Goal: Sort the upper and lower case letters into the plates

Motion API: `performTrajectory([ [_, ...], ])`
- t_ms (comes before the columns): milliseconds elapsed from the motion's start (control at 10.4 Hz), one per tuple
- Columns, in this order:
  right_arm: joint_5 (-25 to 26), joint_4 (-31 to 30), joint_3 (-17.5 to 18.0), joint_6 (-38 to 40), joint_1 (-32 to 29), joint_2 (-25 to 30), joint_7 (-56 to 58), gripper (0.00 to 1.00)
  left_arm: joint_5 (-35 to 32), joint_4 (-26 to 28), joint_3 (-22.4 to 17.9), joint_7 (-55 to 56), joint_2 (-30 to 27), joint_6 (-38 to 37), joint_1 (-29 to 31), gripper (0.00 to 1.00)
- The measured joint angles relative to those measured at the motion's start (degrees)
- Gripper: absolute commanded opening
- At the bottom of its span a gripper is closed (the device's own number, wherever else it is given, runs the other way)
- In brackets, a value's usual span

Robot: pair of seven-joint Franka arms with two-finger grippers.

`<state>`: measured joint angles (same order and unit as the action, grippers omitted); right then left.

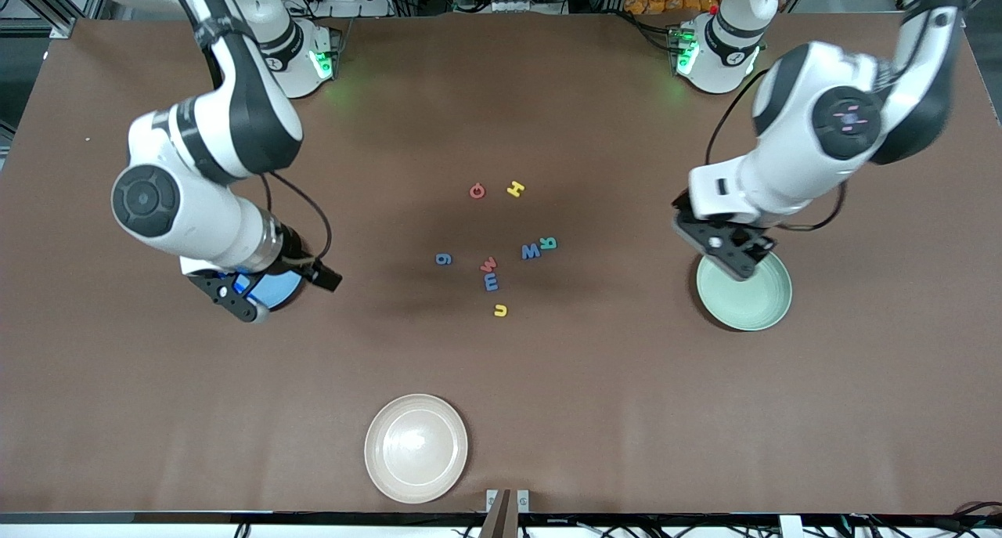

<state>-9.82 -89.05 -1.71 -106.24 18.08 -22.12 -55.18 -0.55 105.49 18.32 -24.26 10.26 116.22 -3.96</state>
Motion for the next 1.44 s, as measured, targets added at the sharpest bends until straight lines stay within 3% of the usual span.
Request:
performTrajectory([
  [289, -1.2, 0.0, 0.3, -6.1, 2.2, -5.0, -20.2, 1.0, -0.2, 7.6, 0.8, -9.2, 0.6, 14.0, -1.2, 1.0],
  [674, -1.2, -0.1, 0.3, -10.0, 5.2, -7.5, -39.8, 1.0, -3.1, 9.8, 2.8, -13.2, 4.3, 20.3, -3.1, 1.0],
  [963, -1.2, -3.7, 0.4, -18.3, 8.8, -9.5, -54.9, 1.0, -5.7, 9.9, 4.2, -11.4, 8.3, 23.9, -4.4, 1.0],
  [1445, -1.0, -6.2, 0.3, -20.0, 10.8, -10.5, -57.1, 1.0, -9.9, 9.9, 4.4, -2.9, 11.5, 27.8, -8.4, 1.0],
])
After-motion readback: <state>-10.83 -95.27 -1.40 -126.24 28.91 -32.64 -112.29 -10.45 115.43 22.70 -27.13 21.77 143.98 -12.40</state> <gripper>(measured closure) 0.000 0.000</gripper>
